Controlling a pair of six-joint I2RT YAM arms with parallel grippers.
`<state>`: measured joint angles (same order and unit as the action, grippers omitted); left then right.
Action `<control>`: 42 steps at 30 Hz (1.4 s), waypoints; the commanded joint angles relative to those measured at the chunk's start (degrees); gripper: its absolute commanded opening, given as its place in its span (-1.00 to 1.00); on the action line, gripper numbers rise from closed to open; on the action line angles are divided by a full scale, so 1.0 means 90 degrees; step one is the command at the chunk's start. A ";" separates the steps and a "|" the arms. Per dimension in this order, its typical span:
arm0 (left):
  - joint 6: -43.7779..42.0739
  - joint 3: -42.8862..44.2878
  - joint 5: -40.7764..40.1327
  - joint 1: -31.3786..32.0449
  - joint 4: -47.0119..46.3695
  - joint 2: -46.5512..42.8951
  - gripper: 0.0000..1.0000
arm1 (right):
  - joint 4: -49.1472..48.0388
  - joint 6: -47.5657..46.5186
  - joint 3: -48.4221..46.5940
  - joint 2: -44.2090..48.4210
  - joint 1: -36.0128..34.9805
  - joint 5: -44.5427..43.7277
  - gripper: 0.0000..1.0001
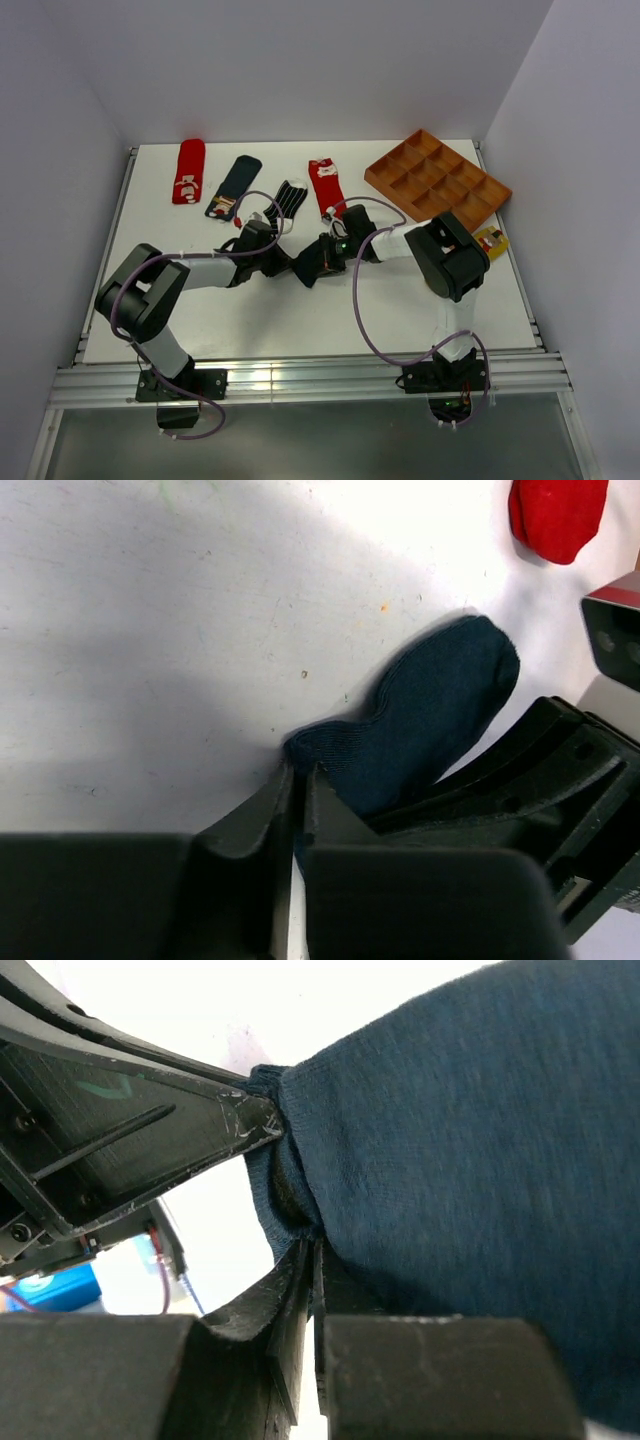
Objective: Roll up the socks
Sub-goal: Roll the sock at the center of the board.
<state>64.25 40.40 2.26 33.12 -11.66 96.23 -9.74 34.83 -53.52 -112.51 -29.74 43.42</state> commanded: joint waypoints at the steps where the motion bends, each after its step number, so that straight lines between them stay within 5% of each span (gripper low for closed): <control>1: -0.0205 -0.0056 -0.0222 0.0021 0.1110 0.0110 -0.90 | 0.0916 -0.0637 0.0321 0.0057 0.0014 -0.1601 -0.81; 14: -0.0332 0.0481 -0.0837 0.0284 0.2174 -0.0076 -0.99 | 0.0302 -0.1759 0.0917 0.2168 -0.1353 -0.4158 -0.28; 22: -0.0508 0.0725 -0.0837 0.0275 0.2389 -0.0008 -0.99 | -0.0392 -0.2404 0.1375 0.2949 -0.2027 -0.4815 -0.20; 42: -0.0645 0.0833 -0.0720 0.0284 0.2409 0.0099 -0.99 | -0.0471 -0.3108 0.0839 0.1925 -0.2467 -0.4746 -0.19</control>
<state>60.64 47.72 -2.85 35.51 4.73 95.72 -13.21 8.36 -43.79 -94.08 -51.62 2.57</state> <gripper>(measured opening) 0.054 0.404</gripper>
